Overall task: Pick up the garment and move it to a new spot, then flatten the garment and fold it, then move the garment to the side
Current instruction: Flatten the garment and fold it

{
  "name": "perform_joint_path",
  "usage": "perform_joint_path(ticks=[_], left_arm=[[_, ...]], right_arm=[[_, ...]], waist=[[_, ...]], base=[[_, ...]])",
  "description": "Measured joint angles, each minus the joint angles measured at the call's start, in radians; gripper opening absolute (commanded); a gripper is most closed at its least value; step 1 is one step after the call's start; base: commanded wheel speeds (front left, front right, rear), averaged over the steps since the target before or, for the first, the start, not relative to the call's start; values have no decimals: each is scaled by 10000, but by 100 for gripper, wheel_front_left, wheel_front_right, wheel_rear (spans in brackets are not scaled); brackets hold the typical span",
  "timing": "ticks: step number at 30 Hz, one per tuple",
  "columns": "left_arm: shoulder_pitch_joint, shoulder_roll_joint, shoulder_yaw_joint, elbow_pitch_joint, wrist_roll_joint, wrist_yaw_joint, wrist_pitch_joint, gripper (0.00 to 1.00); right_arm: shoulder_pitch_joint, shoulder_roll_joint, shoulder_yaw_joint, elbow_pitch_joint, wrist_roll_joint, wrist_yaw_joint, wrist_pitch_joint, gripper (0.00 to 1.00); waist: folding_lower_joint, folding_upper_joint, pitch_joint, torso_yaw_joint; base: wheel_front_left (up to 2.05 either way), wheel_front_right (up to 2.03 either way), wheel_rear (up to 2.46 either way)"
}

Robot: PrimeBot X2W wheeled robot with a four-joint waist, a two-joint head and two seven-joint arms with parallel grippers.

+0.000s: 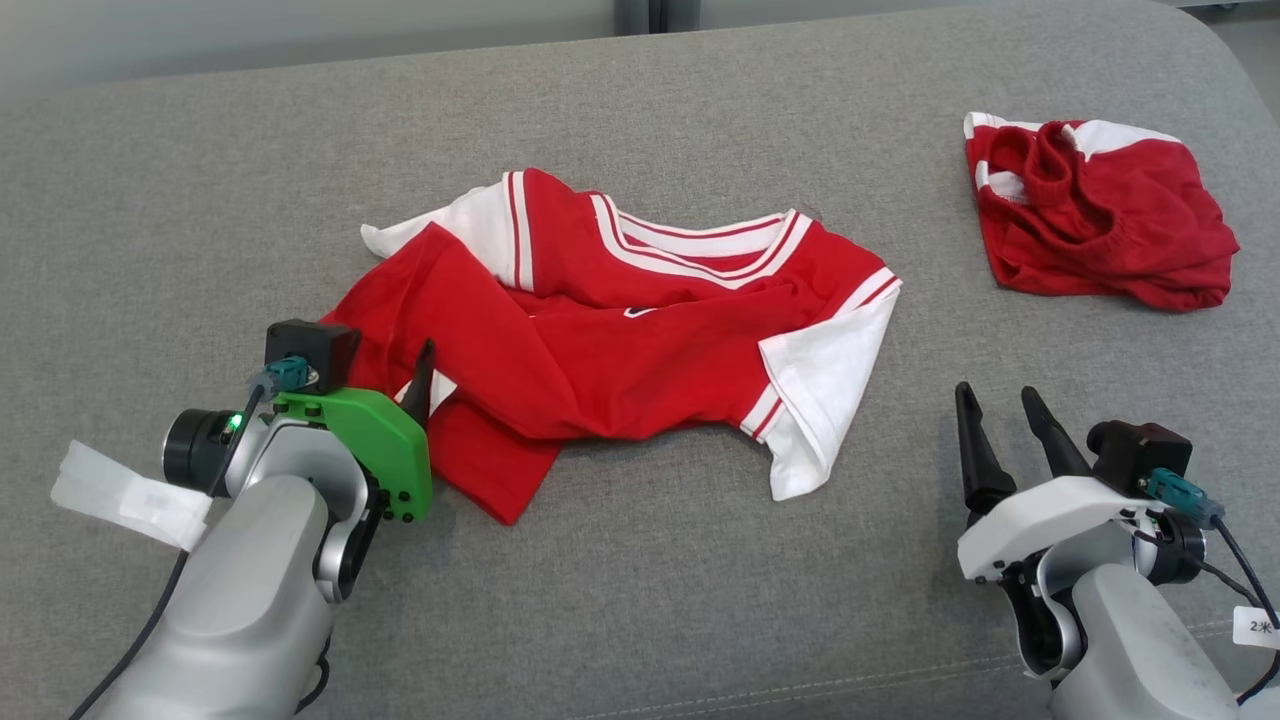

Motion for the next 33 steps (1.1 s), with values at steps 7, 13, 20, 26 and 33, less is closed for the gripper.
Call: perform_joint_path(ticks=[7,13,20,26,33], left_arm=[[1,134,176,182,0,15,71,100],[-60,134,173,305,0,29,73,80],[-199,35,102,499,0,8,75,0],[-245,-29,36,610,0,-2,75,0],[-263,-42,146,529,-6,-13,-165,0]], right_arm=[[-12,25,77,8,-29,59,0,100],[-84,27,-46,-2,-29,44,0,100],[-84,31,-203,-12,-29,31,0,100],[-84,31,-274,-35,-29,31,0,100],[-86,38,-226,-54,-29,50,0,100]], waist=[[0,0,87,-148],[0,0,294,-377],[0,0,348,-374],[0,0,294,-198],[0,0,212,-94]], base=[[0,0,0],[0,0,0],[0,0,0],[0,0,0],[0,0,0]])
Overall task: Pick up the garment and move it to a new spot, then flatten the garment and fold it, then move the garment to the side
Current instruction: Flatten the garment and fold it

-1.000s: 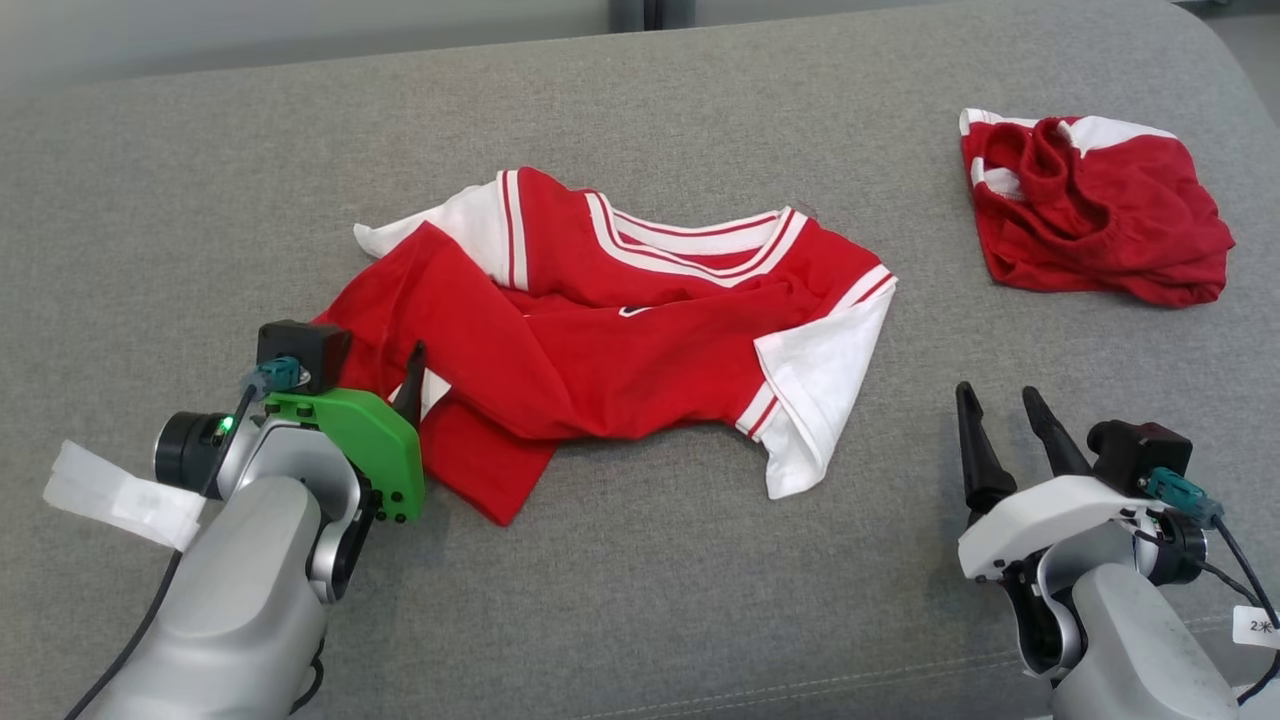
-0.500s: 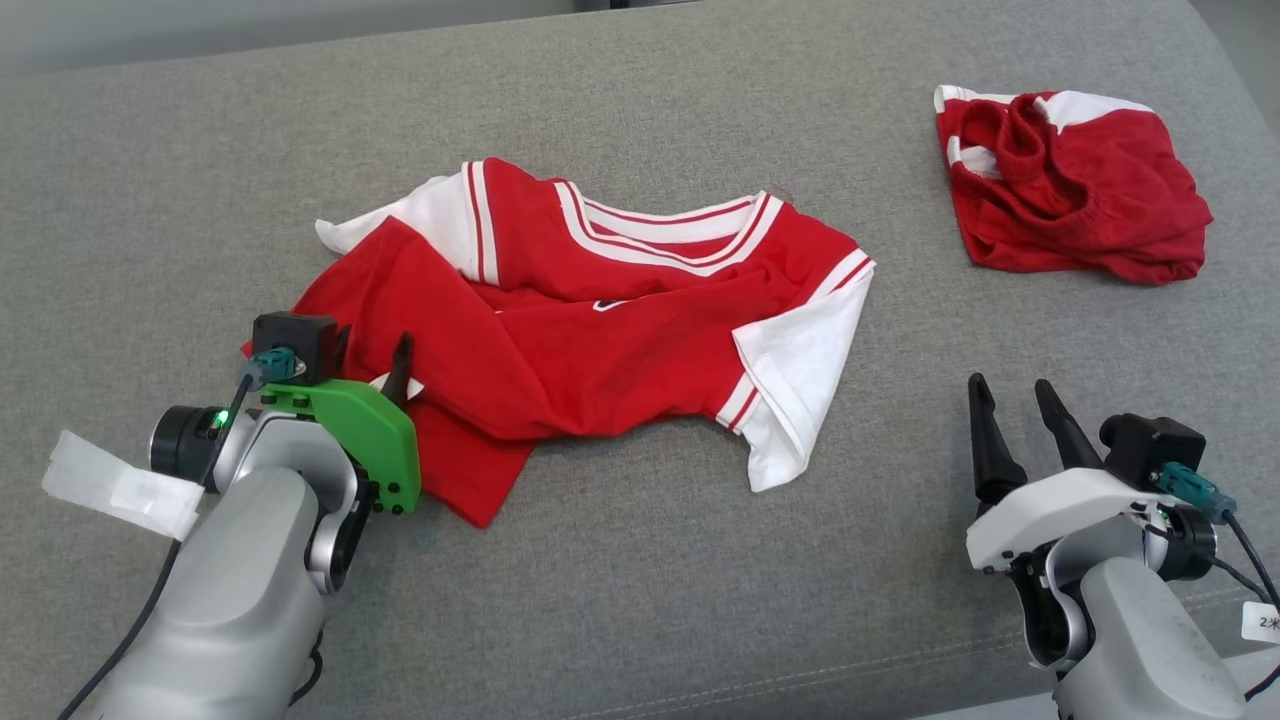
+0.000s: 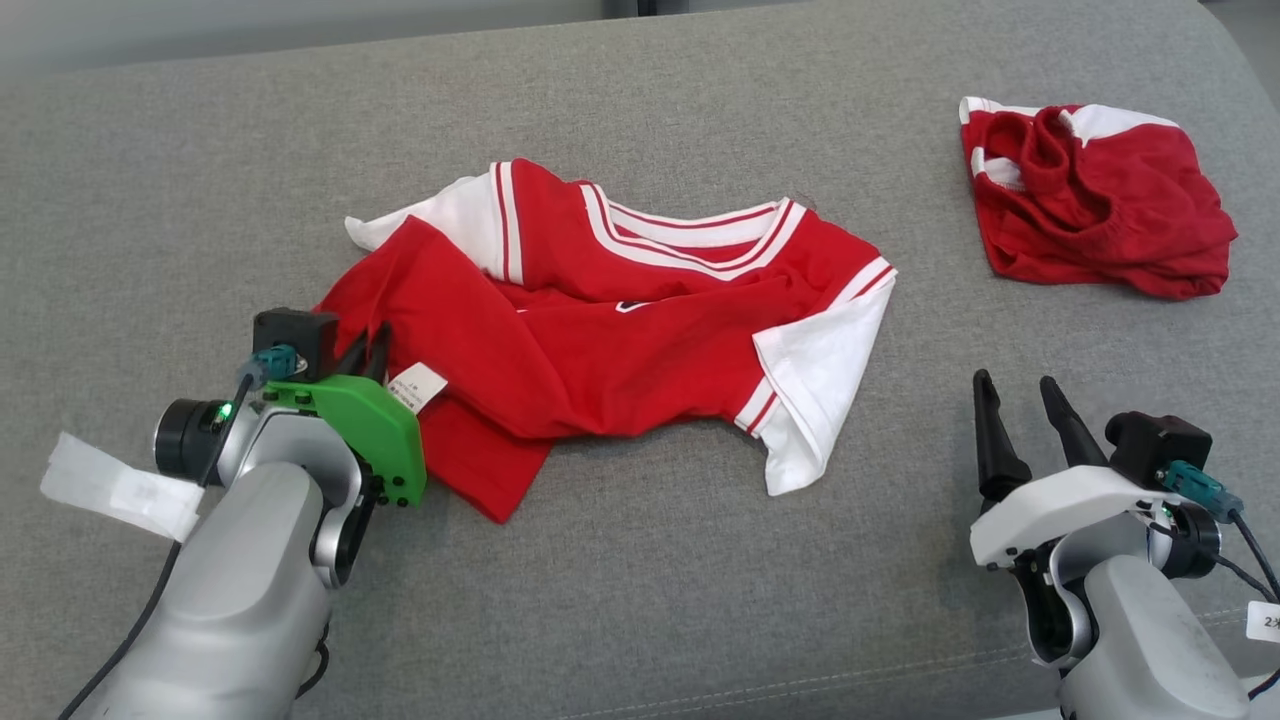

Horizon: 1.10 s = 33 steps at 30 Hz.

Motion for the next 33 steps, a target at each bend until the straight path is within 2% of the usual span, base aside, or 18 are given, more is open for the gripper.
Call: perform_joint_path(ticks=[5,8,13,18,22,28,33], left_arm=[[-90,-428,207,-755,-395,-351,-708,0],[37,-575,454,-1258,-550,-401,-1193,0],[959,-284,982,-1697,-790,-238,-1592,0],[1476,151,1524,-2257,-815,-15,-1626,0],[1633,407,1822,-2721,-811,104,-1624,0],[2406,464,2207,-3287,-857,207,-1624,0],[2741,640,2266,-3538,-901,234,-1624,0]], right_arm=[[-31,-61,-127,-159,-19,10,0,100],[-190,-272,-119,-184,-138,25,0,100],[-428,-748,-117,-127,-301,102,-2,100],[-425,-892,115,178,-399,284,-2,100],[-422,-771,370,288,-437,395,-2,100],[-407,-341,1074,337,-458,621,42,100],[-407,-330,1699,382,-729,734,272,100]], waist=[[0,0,-93,131],[0,0,-160,264],[0,0,-290,581],[0,0,-516,962],[0,0,-775,1240],[0,0,-1172,1566],[0,0,-1295,1769]], base=[[0,0,0],[0,0,0],[0,0,0],[0,0,0],[0,0,0],[0,0,0],[0,0,0]])
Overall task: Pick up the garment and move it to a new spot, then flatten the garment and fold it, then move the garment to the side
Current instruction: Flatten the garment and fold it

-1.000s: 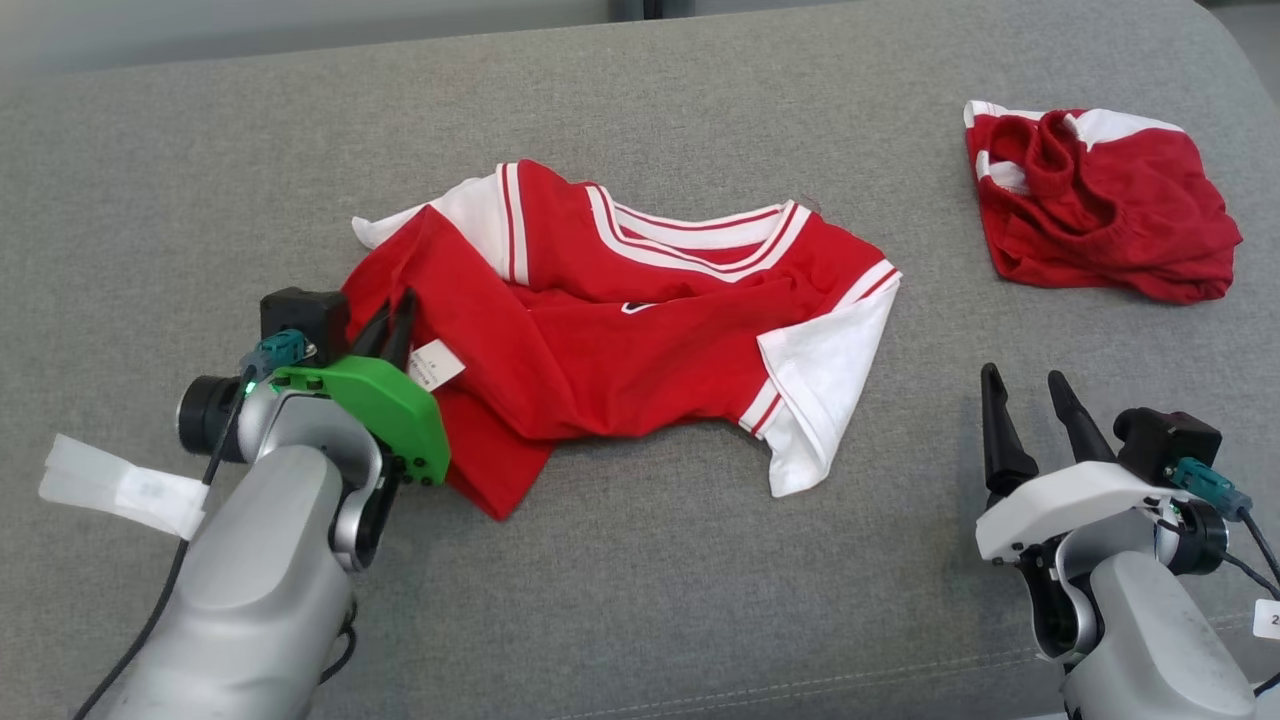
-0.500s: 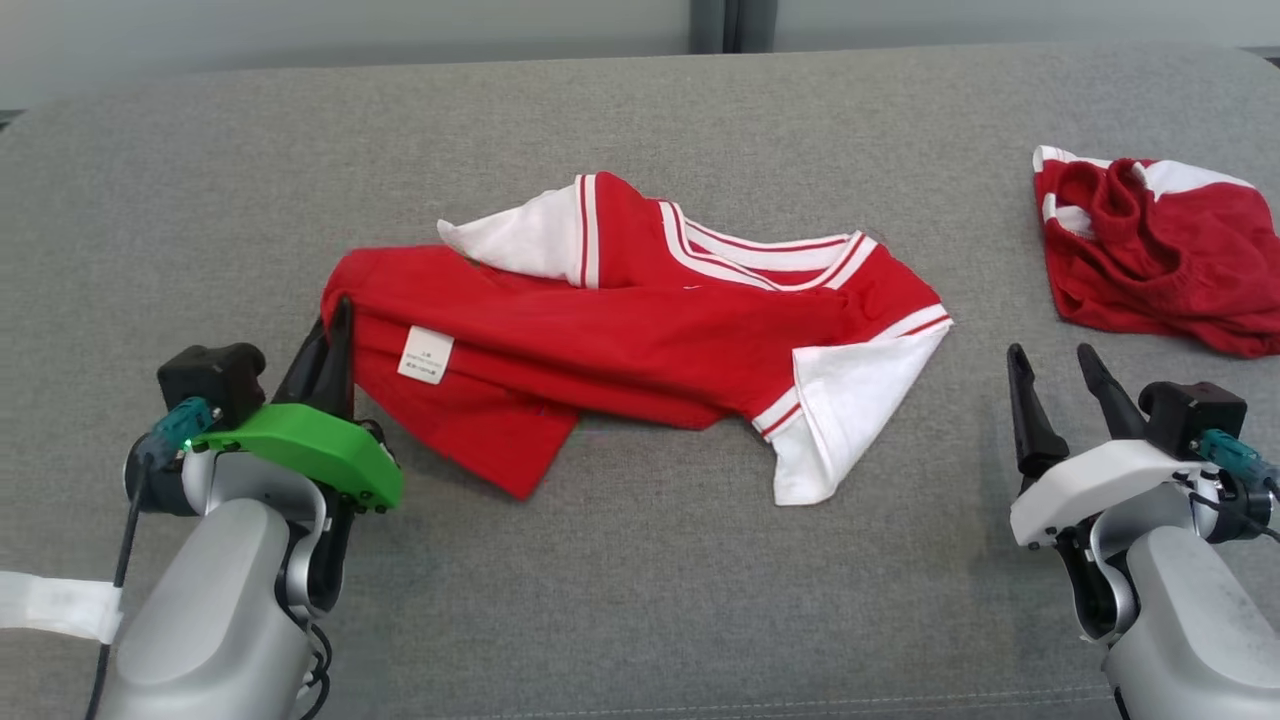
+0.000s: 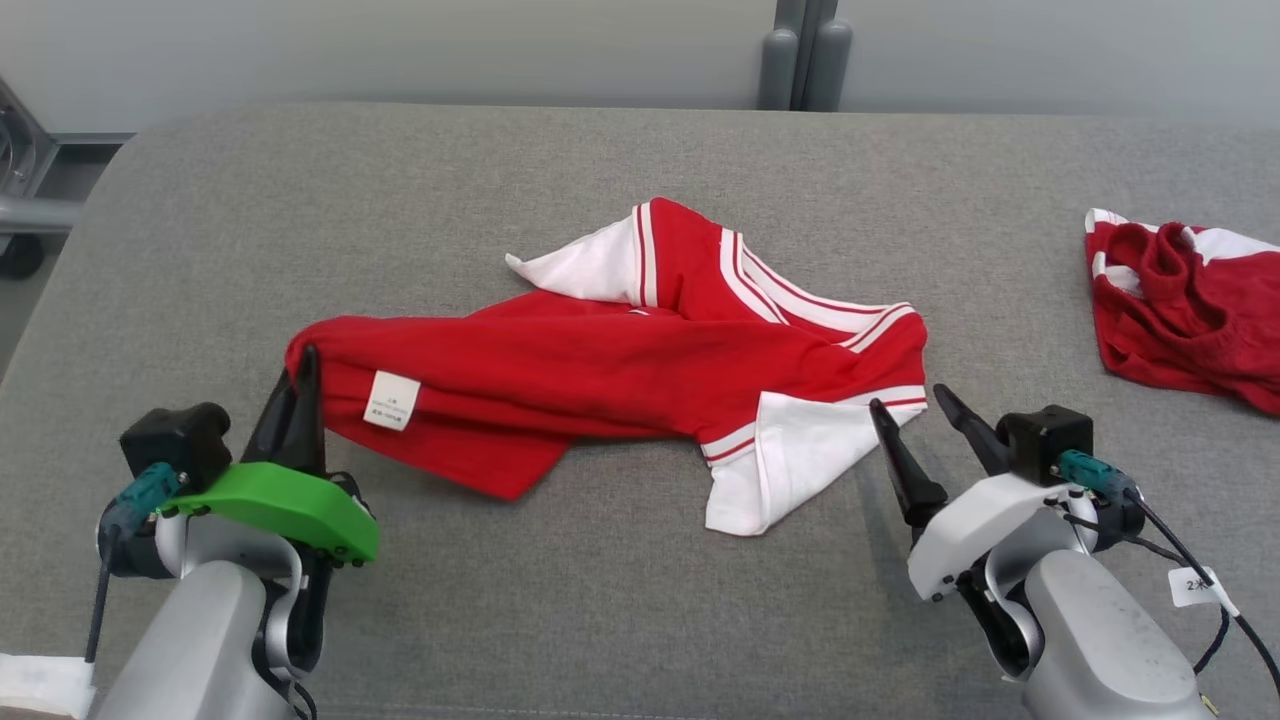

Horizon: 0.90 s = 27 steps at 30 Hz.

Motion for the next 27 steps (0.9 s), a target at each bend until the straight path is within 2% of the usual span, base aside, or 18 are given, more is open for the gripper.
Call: perform_joint_path(ticks=[9,16,27], left_arm=[[477,-579,-449,-610,-2,12,0,0],[581,-838,-619,-974,2,12,0,0],[923,-888,-523,-1407,17,42,0,0]], right_arm=[[-639,-86,1377,244,-815,113,750,100],[-1408,-731,1871,652,-1317,159,1453,100],[-1494,-493,2395,978,-1009,173,1797,100]], waist=[[0,0,76,437],[0,0,300,819],[0,0,529,1189]], base=[[0,0,0],[0,0,0],[0,0,0]])
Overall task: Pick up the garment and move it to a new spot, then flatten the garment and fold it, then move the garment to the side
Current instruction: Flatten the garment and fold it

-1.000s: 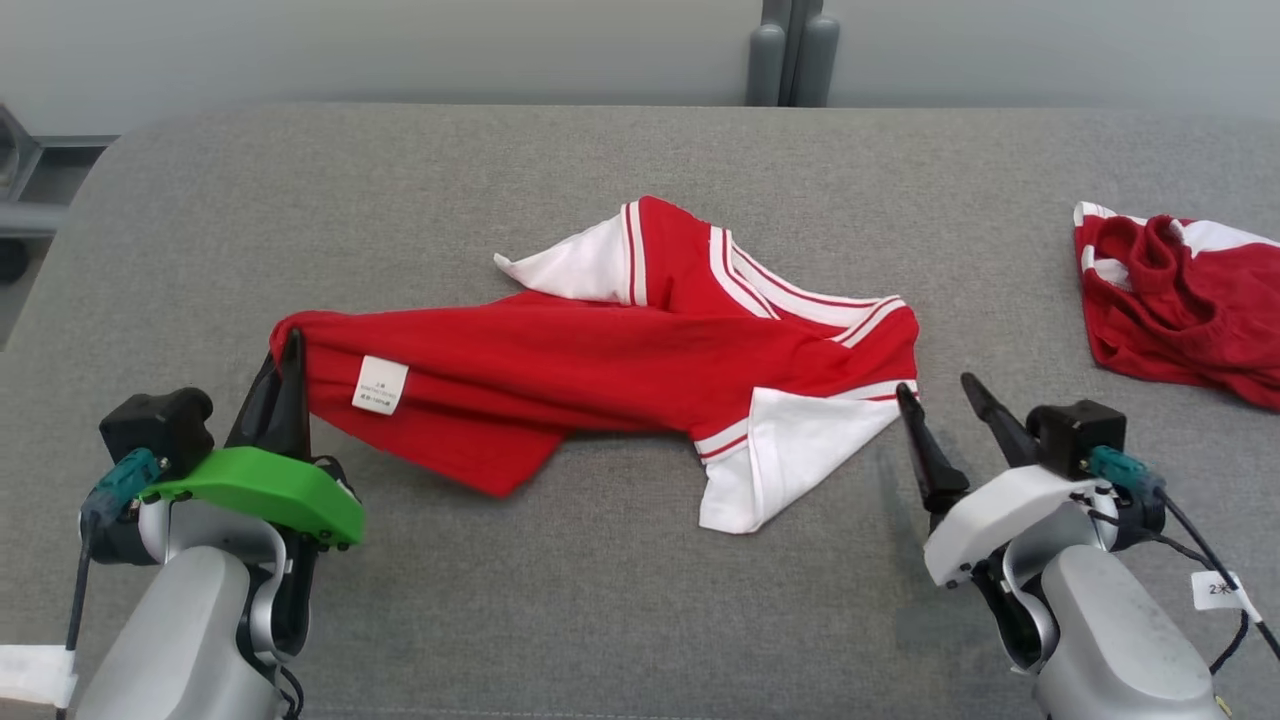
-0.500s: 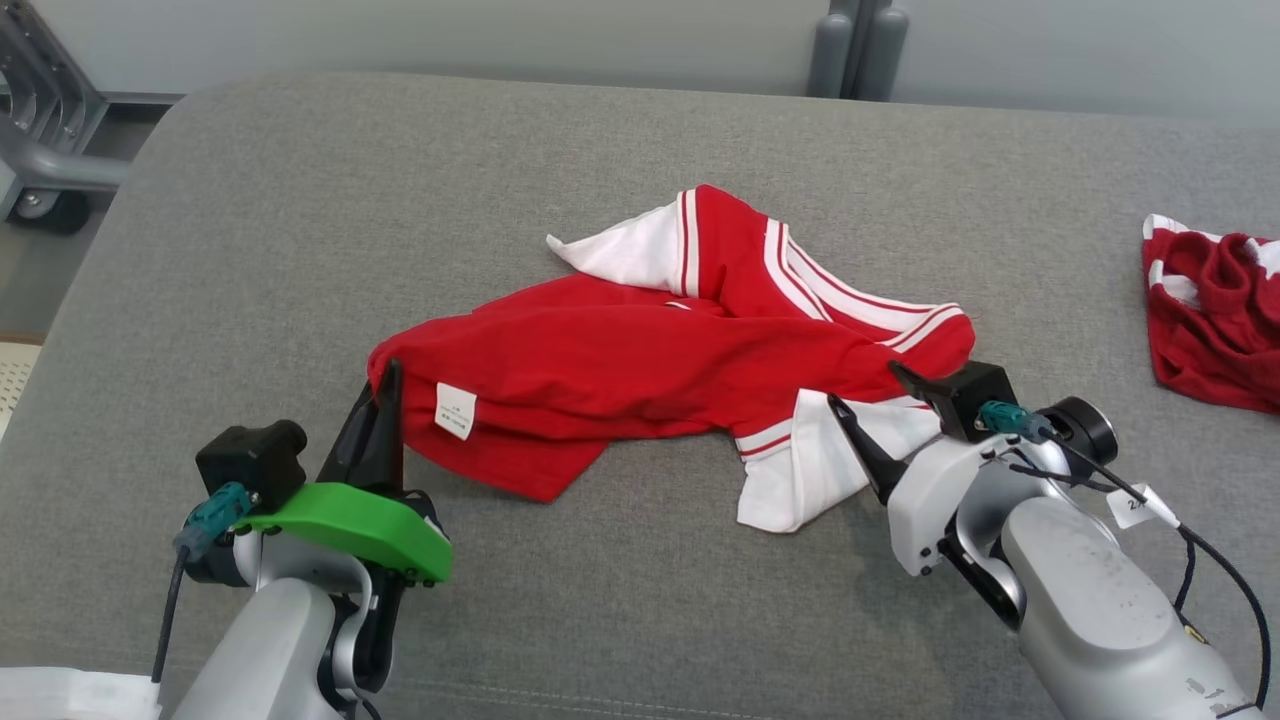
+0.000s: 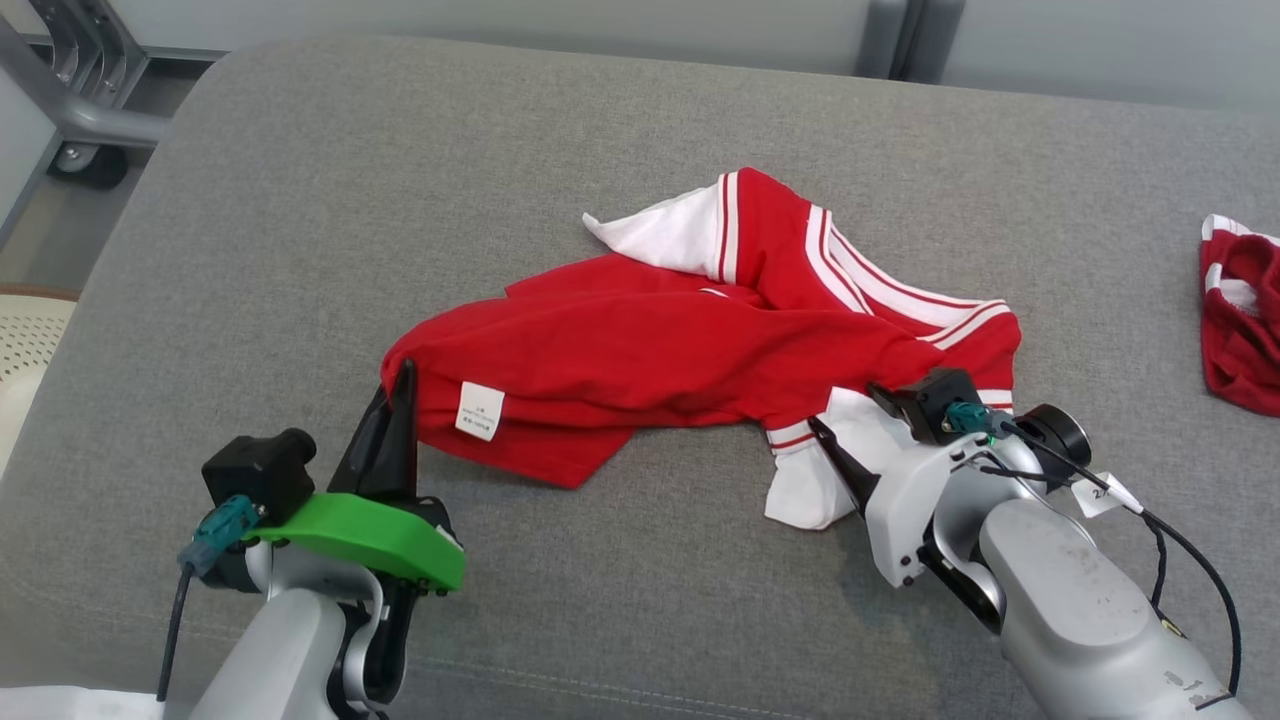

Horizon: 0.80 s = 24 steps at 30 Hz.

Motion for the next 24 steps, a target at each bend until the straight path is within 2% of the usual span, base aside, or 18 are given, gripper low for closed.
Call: perform_joint_path(ticks=[7,8,10,11,14,16,18,19,21,24], left_arm=[[0,38,19,-313,94,2,-2,0],[0,38,12,-345,113,4,-2,0],[0,36,8,-399,151,6,-2,0],[0,38,10,-407,167,13,-2,0],[2,46,25,-453,173,13,-2,0],[9,54,58,-472,173,15,-2,0],[50,84,182,-499,173,36,-2,0],[85,109,245,-514,173,65,-2,0],[190,150,297,-533,173,92,-2,0],[219,180,322,-552,173,94,-2,0]], right_arm=[[-460,-102,330,130,184,0,130,100],[-500,-144,395,188,184,2,196,95],[-561,-207,556,307,184,0,272,67],[-564,-215,637,330,184,0,270,66],[-565,-244,859,341,240,0,268,76],[-567,-299,1003,343,245,0,268,71],[-574,-343,1170,341,267,0,268,44],[-575,-366,1225,341,290,2,267,35],[-575,-395,1260,362,351,2,267,1],[-575,-426,1204,374,441,2,163,0]], waist=[[0,0,257,-26],[0,0,294,-21],[0,0,355,0],[0,0,376,11],[0,0,392,9],[0,0,387,-17],[0,0,379,-75],[0,0,376,-111],[0,0,371,-190],[0,0,367,-309]], base=[[0,0,0],[0,0,0],[0,0,0],[0,0,0],[0,0,0],[0,0,0],[0,0,0],[0,0,0],[0,0,0],[0,0,0]])
